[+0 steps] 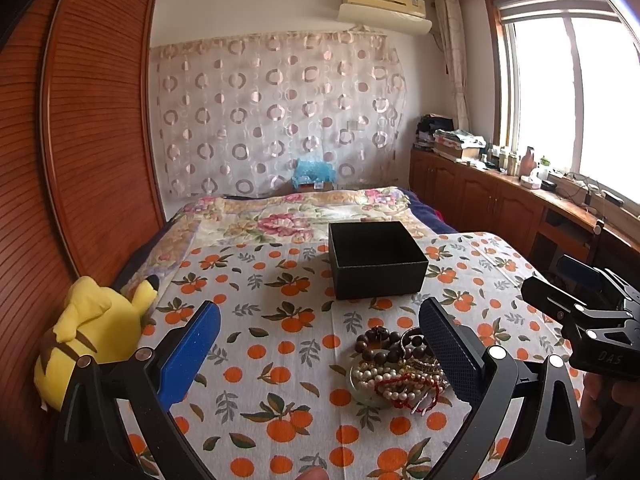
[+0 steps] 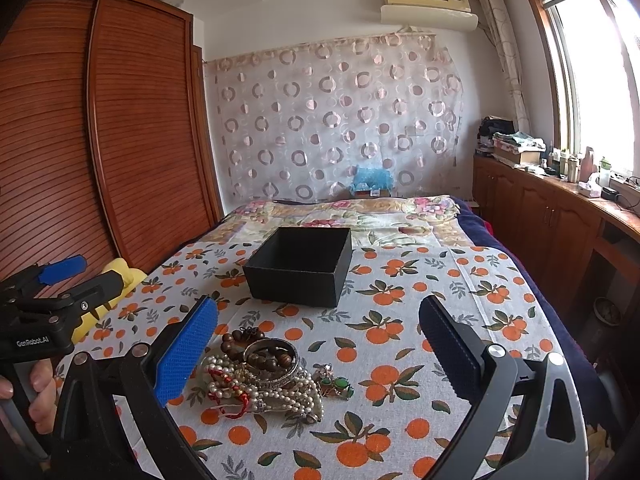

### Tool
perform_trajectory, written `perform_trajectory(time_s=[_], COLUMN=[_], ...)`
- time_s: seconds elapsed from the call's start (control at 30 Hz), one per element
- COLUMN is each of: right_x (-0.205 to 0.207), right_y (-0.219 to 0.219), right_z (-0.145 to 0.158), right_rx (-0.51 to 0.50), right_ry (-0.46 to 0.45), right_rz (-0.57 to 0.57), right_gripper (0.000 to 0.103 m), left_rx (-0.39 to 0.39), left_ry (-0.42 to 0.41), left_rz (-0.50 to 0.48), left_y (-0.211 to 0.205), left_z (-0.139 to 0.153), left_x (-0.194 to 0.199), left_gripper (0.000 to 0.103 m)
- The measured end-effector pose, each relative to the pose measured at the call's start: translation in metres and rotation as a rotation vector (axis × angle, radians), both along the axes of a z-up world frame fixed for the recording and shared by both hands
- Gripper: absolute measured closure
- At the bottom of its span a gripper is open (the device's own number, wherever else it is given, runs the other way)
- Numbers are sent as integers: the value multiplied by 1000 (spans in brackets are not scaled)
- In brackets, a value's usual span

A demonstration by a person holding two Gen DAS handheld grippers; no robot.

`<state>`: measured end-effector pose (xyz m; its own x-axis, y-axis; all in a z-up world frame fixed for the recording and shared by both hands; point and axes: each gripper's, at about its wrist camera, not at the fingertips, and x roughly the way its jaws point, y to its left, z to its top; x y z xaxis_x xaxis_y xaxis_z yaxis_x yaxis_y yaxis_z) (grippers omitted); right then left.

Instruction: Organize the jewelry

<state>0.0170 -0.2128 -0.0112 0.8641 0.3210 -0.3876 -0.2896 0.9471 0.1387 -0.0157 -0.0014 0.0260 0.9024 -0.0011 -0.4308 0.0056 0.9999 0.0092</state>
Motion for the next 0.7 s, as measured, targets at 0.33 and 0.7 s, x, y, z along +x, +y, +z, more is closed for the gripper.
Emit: perform_trajectory(time_s=[0.33,0.7], right_x=[0,-1], right_y=[-2,2], right_z=[1,-2], right_rx=[-1,1], right_ry=[-1,6], right_rz=[0,4], right_gripper=[2,2], left_rx=[2,1], left_ry=[-3,12], left_rz=[-2,-1], left_y=[-1,-1], left_z=[-8,-16], left_x=[1,4], left_gripper=[7,7])
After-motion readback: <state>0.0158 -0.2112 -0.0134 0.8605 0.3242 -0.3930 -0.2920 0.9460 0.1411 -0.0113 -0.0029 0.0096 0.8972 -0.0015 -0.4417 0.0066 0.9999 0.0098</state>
